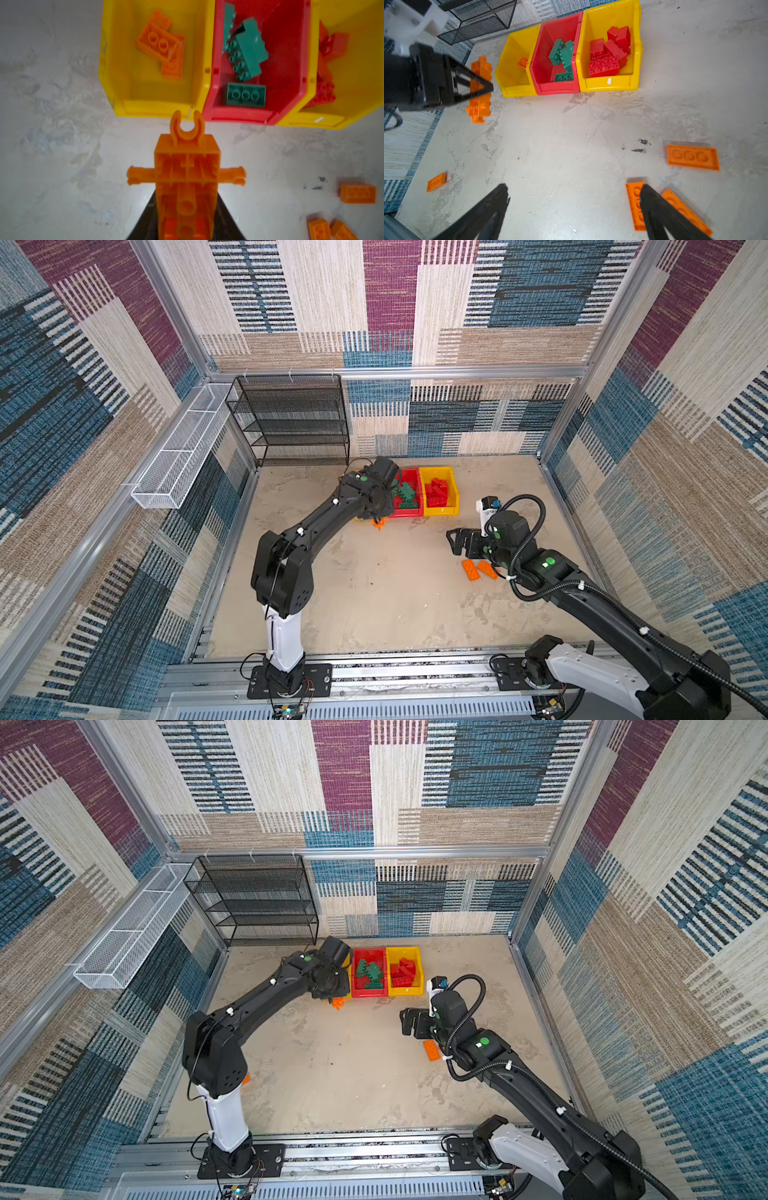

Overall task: Sort the legos into containers by color
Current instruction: 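Carry the orange connector piece into the yellow bin and release it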

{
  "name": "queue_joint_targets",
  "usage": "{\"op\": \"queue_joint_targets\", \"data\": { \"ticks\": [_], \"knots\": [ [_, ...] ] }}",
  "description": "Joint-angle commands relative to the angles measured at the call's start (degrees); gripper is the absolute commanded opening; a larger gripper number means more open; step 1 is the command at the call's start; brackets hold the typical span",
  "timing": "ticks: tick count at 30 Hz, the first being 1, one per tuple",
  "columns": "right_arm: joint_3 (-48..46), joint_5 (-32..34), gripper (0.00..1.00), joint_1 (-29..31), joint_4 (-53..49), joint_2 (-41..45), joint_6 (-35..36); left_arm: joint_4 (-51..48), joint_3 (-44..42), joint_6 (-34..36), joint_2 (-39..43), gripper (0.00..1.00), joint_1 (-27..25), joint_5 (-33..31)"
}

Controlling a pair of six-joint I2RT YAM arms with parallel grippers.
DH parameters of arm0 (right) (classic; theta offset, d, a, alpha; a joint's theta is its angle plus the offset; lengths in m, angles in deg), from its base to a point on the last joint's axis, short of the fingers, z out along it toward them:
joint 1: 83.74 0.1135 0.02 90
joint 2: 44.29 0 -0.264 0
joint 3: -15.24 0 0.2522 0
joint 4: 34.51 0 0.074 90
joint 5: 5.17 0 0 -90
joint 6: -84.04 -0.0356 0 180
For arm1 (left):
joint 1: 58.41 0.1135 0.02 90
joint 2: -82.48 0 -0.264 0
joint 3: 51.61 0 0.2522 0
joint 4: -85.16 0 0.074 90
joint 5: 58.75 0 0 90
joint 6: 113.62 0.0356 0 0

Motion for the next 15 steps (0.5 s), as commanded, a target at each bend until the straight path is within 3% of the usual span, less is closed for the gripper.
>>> {"op": "queue_joint_targets", "data": {
  "ticks": [1,6,9,10,12,15],
  "knots": [
    [1.4,-2.0,1.00,-0.3,4.4,-3.2,0.6,-5.9,12.4,6.9,-8.5,0.22,2.9,0.2],
    [3.3,-2.9,1.00,-1.2,5.1,-7.0,1.4,-14.0,37.3,8.3,-25.9,0.25,7.0,2.2],
    [3.6,-3.4,1.00,-2.1,5.4,-8.2,1.7,-13.4,43.1,8.5,-30.3,0.30,8.5,3.9],
    [3.7,-3.5,1.00,-2.5,5.3,-8.7,1.8,-12.5,42.7,8.3,-30.6,0.38,8.8,4.4],
    [3.7,-3.7,1.00,-3.0,5.2,-9.4,1.9,-10.7,41.3,7.8,-30.3,0.64,9.5,5.6],
    [3.4,-3.8,1.00,-3.4,5.5,-10.4,1.8,-9.2,38.3,7.9,-28.7,0.79,9.7,7.8]
  ]
}}
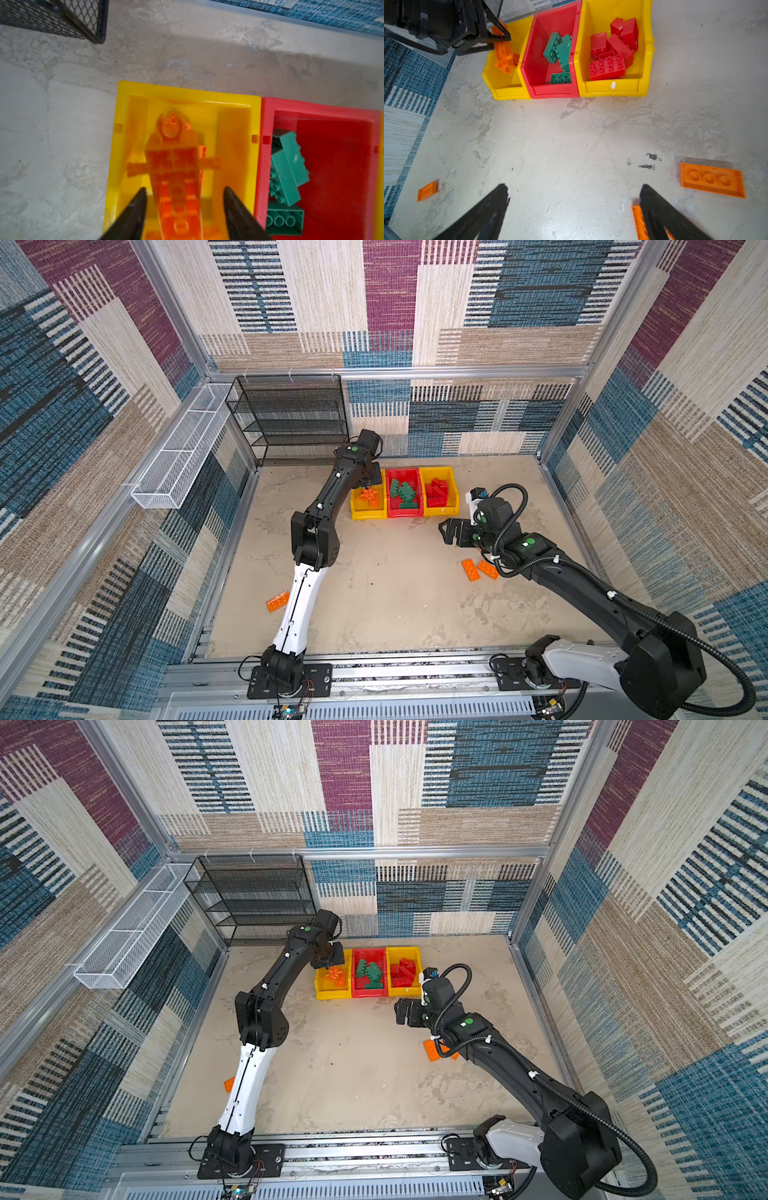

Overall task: Sort the legos into containers by color
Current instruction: 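Carry the orange connector piece into the yellow bin and release it, then pull the left gripper back while the right gripper grasps an orange two-by-three brick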

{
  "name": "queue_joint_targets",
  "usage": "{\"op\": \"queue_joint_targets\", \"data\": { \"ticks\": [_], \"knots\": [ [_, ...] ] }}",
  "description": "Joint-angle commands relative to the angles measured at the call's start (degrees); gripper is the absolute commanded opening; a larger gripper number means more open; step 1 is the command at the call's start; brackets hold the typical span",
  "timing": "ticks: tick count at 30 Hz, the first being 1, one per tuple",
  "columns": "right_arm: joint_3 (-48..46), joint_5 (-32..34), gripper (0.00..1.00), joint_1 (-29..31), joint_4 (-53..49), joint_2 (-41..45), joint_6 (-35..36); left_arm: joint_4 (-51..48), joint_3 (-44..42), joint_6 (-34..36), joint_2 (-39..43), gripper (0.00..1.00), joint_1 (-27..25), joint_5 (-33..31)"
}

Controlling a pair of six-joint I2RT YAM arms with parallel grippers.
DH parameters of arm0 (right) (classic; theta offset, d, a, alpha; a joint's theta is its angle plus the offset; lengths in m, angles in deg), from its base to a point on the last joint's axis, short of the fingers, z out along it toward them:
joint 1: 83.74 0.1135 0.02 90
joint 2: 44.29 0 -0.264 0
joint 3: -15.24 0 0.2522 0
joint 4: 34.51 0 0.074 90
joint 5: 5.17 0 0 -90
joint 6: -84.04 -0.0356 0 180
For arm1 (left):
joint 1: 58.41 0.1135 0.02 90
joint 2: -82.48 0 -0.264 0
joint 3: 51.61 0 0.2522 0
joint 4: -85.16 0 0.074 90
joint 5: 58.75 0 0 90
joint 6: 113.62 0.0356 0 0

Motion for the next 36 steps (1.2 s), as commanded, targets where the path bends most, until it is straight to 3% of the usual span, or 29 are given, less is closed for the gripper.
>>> {"op": "queue_joint_targets", "data": {
  "ticks": [1,8,20,25,31,36],
  "knots": [
    [-0.2,-0.5,1.00,-0.3,2.2,-1.2,0.3,1.6,-3.5,0.8,2.3,0.81,0.1,4.1],
    [-2.0,1.0,1.00,-0.4,2.1,-5.2,-2.7,11.3,-23.7,0.3,18.0,0.82,-1.4,7.4],
    [-5.7,7.9,1.00,-0.4,1.0,-10.7,-4.4,33.0,-76.7,-4.7,56.9,0.83,-5.2,9.9],
    [-4.6,8.8,1.00,-0.5,0.8,-15.4,-4.3,36.9,-95.7,-7.1,71.2,0.83,-8.0,8.7],
    [-5.7,8.0,0.96,-0.5,0.1,-17.0,-5.2,36.3,-107.2,-10.1,85.1,0.84,-9.2,6.9],
    [-8.1,6.5,0.93,-0.4,0.0,-17.0,-6.4,35.1,-110.2,-10.4,89.8,0.84,-9.3,5.7]
  ]
}}
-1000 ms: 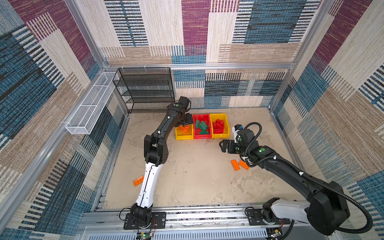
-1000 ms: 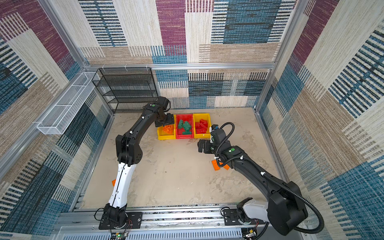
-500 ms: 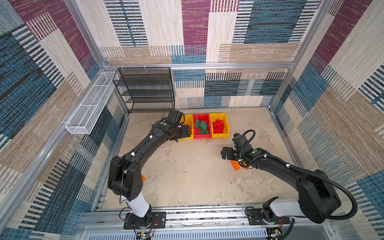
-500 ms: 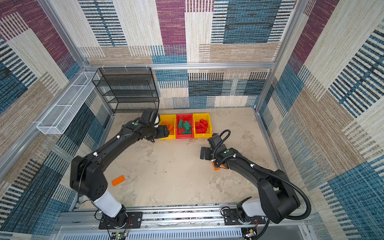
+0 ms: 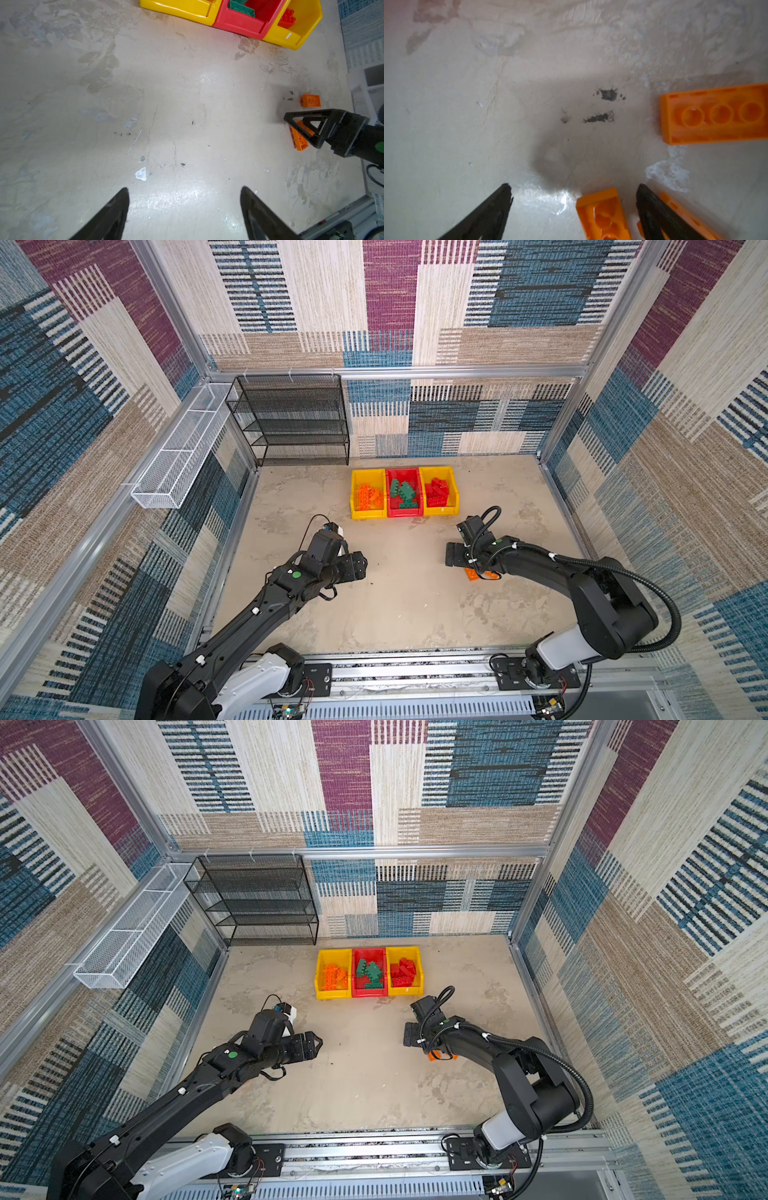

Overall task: Sort the legos into containers by color
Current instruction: 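Pull the left gripper back while the right gripper grasps an orange two-by-three brick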

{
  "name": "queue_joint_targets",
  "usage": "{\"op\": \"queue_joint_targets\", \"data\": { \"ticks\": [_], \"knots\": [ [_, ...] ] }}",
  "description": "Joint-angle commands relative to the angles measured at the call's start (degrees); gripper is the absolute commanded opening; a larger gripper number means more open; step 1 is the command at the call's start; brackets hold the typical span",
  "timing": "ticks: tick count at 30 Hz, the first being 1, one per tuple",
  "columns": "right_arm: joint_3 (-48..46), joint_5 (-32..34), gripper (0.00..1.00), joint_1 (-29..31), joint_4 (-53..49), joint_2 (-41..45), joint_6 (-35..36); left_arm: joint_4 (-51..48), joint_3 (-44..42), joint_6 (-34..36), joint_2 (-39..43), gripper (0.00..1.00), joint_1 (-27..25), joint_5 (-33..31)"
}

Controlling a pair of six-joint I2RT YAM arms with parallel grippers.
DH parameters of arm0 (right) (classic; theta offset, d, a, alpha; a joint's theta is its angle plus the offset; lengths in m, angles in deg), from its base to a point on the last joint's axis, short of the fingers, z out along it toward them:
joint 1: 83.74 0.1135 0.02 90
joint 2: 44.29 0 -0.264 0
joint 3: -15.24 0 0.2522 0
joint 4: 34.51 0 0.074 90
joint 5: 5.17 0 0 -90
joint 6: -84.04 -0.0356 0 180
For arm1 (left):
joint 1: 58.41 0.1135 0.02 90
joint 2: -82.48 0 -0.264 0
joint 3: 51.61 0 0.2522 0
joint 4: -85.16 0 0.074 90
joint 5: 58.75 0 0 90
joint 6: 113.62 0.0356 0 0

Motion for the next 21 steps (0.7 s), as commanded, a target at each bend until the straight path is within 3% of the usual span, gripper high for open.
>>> {"op": "queue_joint_targets", "data": {
  "ticks": [1,6,9,14,21],
  "knots": [
    [-1.3,-1.3,0.92,0.3,0.2,0.6,-1.7,0.8,-0.9,-1.5,1.4,0.84,0.0,-1.4],
    [-3.0,-1.9,0.85,2.6,-0.6,1.3,-4.0,1.5,-1.5,-1.8,1.7,0.84,-0.1,-0.4],
    [-3.2,-2.1,0.72,4.7,-1.6,0.6,-5.6,1.9,-1.9,-1.8,1.6,0.84,-0.1,0.0],
    [-3.7,-1.8,0.64,6.5,-3.9,0.4,-7.5,1.5,-2.6,-1.8,2.8,0.84,-0.1,-0.2],
    [-4.1,-3.1,0.43,7.6,-6.2,2.4,-8.3,-0.3,-3.6,-2.0,6.5,0.84,-0.1,-1.2]
  ]
}}
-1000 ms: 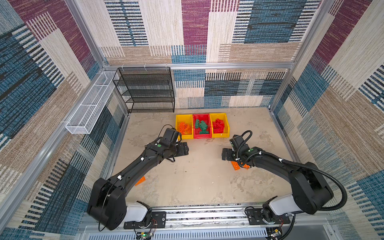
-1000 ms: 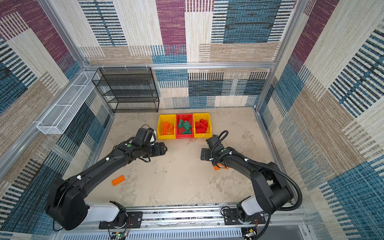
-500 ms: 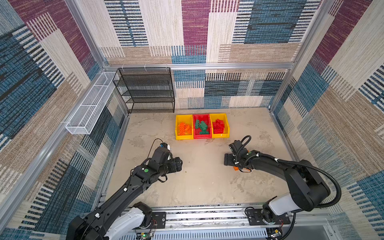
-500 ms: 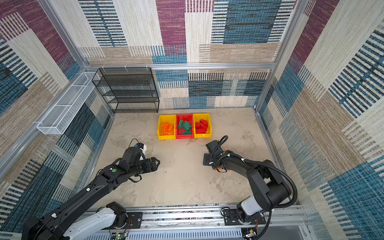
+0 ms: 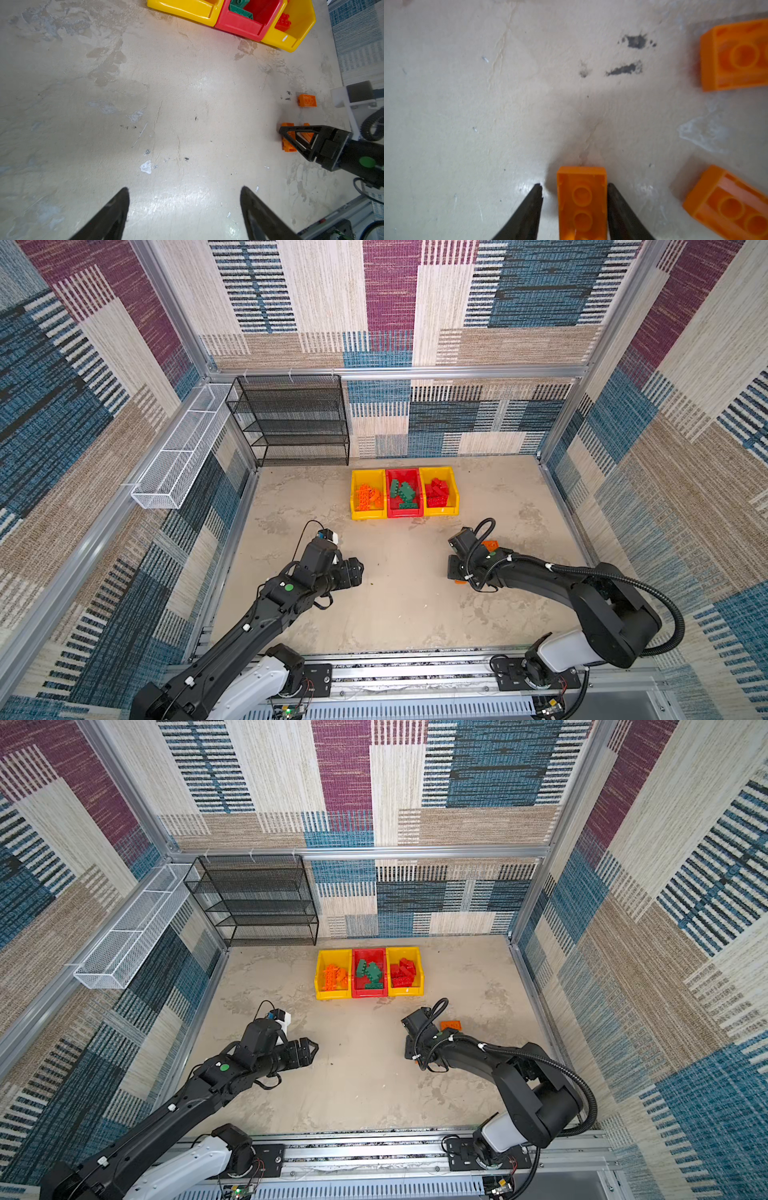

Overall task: Sort the legos into containers by color
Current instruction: 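Pull the left gripper back while the right gripper grasps an orange two-by-three brick, then carry the orange brick with the right gripper into the orange-filled yellow bin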

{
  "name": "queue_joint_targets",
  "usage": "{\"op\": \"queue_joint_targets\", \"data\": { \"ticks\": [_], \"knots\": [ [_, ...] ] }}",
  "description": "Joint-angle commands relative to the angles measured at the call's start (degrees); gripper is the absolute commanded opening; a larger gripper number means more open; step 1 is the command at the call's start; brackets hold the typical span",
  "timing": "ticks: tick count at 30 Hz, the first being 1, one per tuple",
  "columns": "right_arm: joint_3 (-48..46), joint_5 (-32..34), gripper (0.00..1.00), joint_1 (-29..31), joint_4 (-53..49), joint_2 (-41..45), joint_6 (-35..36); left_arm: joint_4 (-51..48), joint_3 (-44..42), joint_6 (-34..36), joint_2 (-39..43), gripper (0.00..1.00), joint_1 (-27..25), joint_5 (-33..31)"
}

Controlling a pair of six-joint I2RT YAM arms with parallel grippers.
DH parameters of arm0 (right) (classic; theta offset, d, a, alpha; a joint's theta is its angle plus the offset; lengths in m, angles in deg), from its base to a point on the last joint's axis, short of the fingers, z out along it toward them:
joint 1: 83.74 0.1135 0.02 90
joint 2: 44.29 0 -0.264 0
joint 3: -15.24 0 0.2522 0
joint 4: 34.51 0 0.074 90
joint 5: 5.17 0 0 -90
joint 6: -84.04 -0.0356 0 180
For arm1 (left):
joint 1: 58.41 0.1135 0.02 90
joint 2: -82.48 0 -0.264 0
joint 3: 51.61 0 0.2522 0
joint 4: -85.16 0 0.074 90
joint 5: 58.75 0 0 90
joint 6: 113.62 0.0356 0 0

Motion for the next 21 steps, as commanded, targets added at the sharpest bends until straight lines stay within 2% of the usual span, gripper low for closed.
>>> {"op": "queue_joint_targets", "data": {
  "ticks": [1,6,11,14,16,21],
  "knots": [
    [-0.2,-4.4,0.41,0.5,-7.0,0.1,-1.9,-0.6,-0.4,-1.6,1.5,0.84,-0.1,-1.2],
    [3.2,-4.5,0.30,0.8,-8.5,0.3,-1.4,-1.9,-0.1,-1.5,2.9,0.84,0.0,-2.0],
    [10.6,-5.8,0.29,0.9,-8.4,-0.2,-0.1,-3.8,0.4,-1.6,3.2,0.85,0.0,-3.7],
    [17.1,-7.0,0.30,0.9,-7.0,-1.8,1.6,-4.7,0.7,-1.5,3.1,0.91,0.0,-4.8],
    [22.4,-8.0,0.30,0.9,-5.9,-4.3,3.4,-5.0,1.1,-1.4,2.9,0.98,0.0,-5.1],
    [36.1,-11.6,0.31,0.9,-1.3,-13.3,7.6,-5.1,2.0,-1.1,1.7,0.99,0.2,-5.4]
  ]
}}
